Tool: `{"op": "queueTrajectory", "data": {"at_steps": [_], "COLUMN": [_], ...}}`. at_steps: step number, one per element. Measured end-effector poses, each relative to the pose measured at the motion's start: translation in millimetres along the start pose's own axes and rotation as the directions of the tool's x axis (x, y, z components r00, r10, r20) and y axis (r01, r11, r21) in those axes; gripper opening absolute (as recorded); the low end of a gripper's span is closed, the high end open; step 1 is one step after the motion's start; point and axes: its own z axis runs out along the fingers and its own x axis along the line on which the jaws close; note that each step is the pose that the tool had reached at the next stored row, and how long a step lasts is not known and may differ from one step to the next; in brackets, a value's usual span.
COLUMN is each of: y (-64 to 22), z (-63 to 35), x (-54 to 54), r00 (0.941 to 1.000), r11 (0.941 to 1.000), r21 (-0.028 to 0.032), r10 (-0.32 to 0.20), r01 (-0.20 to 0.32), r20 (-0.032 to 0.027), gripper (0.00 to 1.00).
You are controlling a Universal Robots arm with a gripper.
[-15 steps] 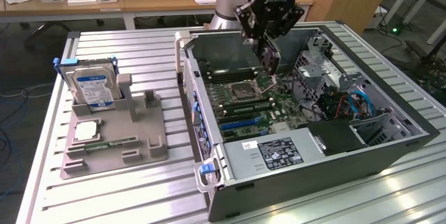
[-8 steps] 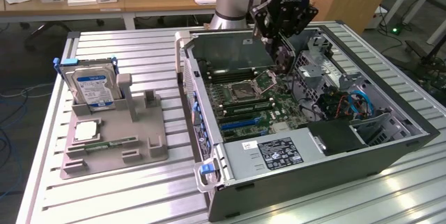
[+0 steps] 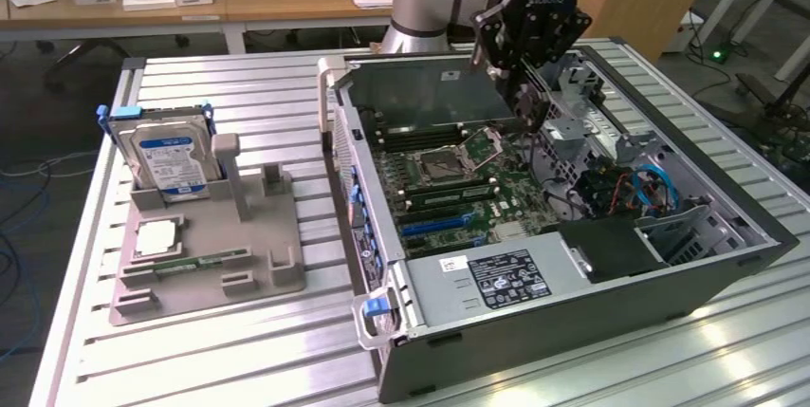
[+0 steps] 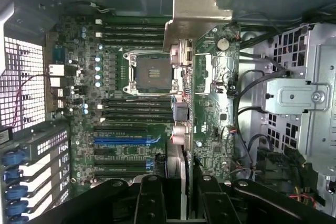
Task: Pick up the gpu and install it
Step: 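Pick up the gpu and move the gpu toward the slot, then insert the gpu into the slot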
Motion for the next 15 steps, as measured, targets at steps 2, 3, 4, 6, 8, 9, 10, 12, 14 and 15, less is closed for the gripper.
{"op": "queueTrajectory", "data": {"at_steps": [2,3,4,6,8,9,10,12,14,15], "y": [0.1,0.1,0.1,0.1,0.1,0.1,0.1,0.1,0.1,0.1], "z": [0.0,0.1,0.1,0.1,0.1,0.1,0.1,0.1,0.1,0.1], "x": [-0.2,-0.2,-0.2,-0.2,-0.2,-0.2,-0.2,-0.2,-0.3,-0.3], "r00": [1.0,1.0,1.0,1.0,1.0,1.0,1.0,1.0,0.9999,0.9996], "r11": [1.0,1.0,1.0,1.0,1.0,1.0,1.0,1.0,0.9999,0.9996], "r21": [-0.0001,-0.0001,-0.0002,-0.0002,-0.0002,-0.0002,-0.0002,-0.0002,-0.0007,-0.0009], "r10": [0.0,0.0,0.0,0.0,0.0,0.0,0.0,-0.002,-0.016,-0.029], "r01": [0.0,0.0,0.0,0.0,0.0,0.0,0.0,0.002,0.016,0.029], "r20": [0.0001,0.0001,0.0001,0.0001,0.0001,0.0001,0.0001,0.0001,0.0005,0.0008], "gripper": [0.27,0.27,0.27,0.27,0.27,0.27,0.27,0.27,0.27,0.27]}}
